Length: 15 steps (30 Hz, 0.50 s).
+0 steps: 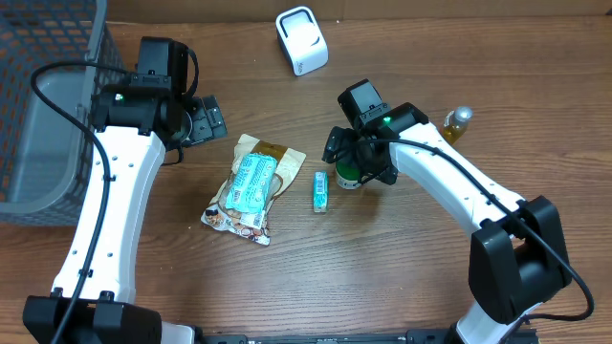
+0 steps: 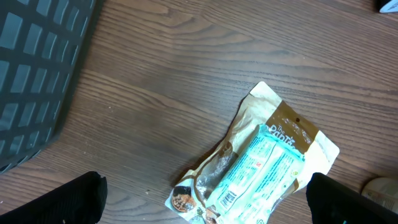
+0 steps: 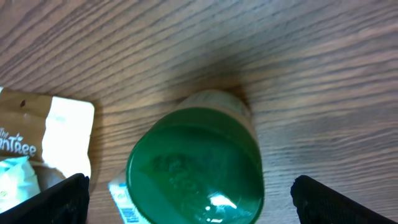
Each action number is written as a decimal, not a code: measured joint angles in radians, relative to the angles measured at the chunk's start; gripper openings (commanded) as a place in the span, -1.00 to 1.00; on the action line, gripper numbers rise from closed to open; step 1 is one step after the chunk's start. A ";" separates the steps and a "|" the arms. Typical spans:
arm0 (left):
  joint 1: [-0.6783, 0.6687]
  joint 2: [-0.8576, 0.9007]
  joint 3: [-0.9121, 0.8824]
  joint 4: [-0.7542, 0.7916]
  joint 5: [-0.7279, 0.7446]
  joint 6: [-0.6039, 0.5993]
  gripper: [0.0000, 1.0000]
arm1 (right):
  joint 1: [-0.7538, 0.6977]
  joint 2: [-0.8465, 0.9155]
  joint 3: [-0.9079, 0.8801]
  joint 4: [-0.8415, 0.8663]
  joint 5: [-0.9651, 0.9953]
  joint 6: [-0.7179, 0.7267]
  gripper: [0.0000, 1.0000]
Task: Scan the item barcode
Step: 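Move the right gripper left over the green-capped jar and descend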
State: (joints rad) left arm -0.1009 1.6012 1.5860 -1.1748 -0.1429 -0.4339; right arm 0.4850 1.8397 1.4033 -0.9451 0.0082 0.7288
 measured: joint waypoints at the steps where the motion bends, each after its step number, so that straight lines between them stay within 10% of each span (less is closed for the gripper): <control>1: 0.000 0.000 0.000 0.000 0.000 0.000 1.00 | 0.000 0.000 -0.001 0.003 0.006 0.000 1.00; 15: 0.000 0.000 0.000 0.000 0.000 0.000 0.99 | 0.016 0.011 -0.008 0.014 0.026 -0.019 0.61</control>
State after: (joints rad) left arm -0.1009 1.6012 1.5860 -1.1748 -0.1429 -0.4335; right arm 0.5011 1.8507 1.3952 -0.9310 0.0345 0.7101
